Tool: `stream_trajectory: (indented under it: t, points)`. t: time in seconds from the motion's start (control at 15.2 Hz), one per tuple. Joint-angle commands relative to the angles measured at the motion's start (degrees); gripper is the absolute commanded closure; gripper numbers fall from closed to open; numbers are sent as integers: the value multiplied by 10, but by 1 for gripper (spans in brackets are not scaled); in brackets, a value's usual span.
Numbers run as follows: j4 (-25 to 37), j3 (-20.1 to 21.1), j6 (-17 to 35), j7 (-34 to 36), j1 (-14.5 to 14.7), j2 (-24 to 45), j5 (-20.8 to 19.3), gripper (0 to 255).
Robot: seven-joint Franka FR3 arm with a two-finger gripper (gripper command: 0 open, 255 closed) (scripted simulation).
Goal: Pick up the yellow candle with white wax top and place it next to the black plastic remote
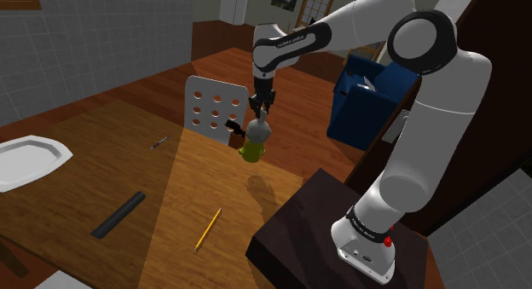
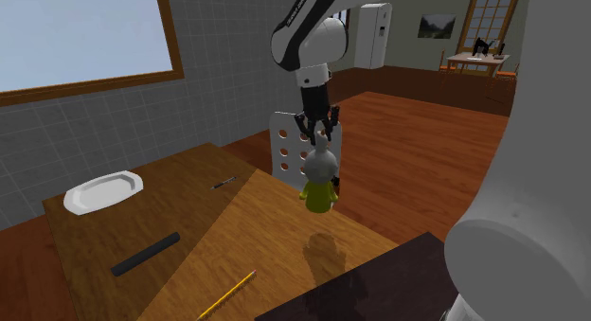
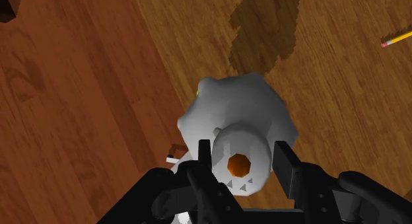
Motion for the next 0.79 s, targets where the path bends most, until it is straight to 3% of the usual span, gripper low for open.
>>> stream_trajectory:
  t: [0.0, 0.73]
  points:
    - [7, 1, -15, 0, 1, -9, 1, 255]
    - [52, 1, -91, -7, 2, -40, 3, 255]
